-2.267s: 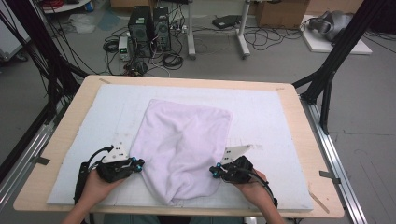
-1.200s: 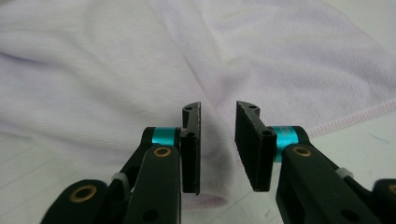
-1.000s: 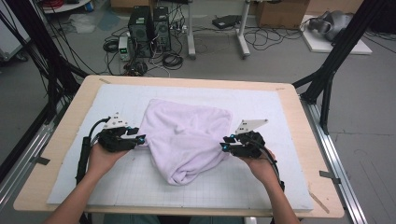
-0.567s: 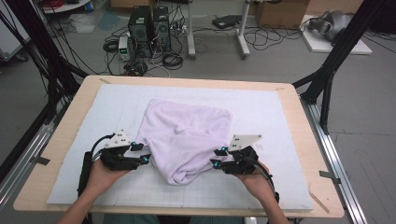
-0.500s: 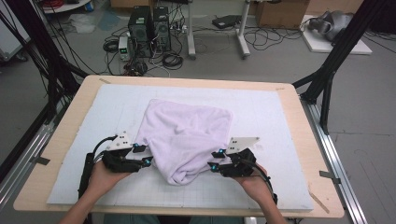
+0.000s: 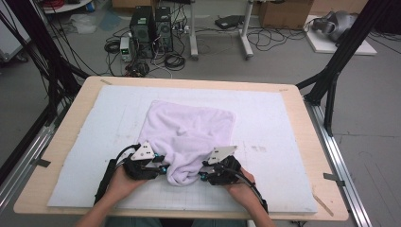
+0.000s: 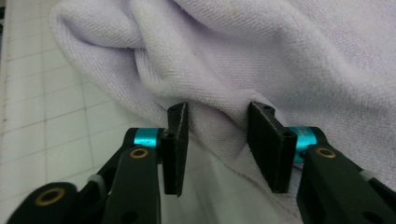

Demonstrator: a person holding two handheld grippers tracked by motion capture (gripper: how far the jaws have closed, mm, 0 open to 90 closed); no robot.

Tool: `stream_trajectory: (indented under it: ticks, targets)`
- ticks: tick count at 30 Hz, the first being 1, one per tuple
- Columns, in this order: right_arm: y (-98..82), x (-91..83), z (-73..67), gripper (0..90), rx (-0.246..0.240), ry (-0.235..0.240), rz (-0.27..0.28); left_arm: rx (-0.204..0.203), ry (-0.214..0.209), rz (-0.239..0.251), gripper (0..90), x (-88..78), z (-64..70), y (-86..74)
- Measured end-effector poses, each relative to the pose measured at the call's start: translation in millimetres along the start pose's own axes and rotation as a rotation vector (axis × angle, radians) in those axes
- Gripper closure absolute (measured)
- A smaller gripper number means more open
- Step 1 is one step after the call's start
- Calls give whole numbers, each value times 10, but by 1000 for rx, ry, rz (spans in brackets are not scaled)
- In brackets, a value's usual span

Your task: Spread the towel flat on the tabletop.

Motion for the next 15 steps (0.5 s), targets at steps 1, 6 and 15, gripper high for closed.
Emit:
stream_trajectory:
  ticks: [1, 6, 15]
  targets:
    - [1, 2, 5, 642, -2, -8, -2, 4, 4, 1, 706, 10, 12, 3]
    - [-1, -32, 19, 815, -14, 1, 13, 5, -3, 6, 822, -34, 6, 10]
    - [17, -304, 25, 842, -11, 30, 48, -47, 8, 67, 832, -318, -66, -26]
Point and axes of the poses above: each handheld gripper's, and its own axes: x roughly forward along the jaws, y roughly out of its top, z roughly to its right, the point moved 4 cm from there along x, roughly forward along the jaws, and after that the axes turned 4 degrees about y, right-handed, at the moved point
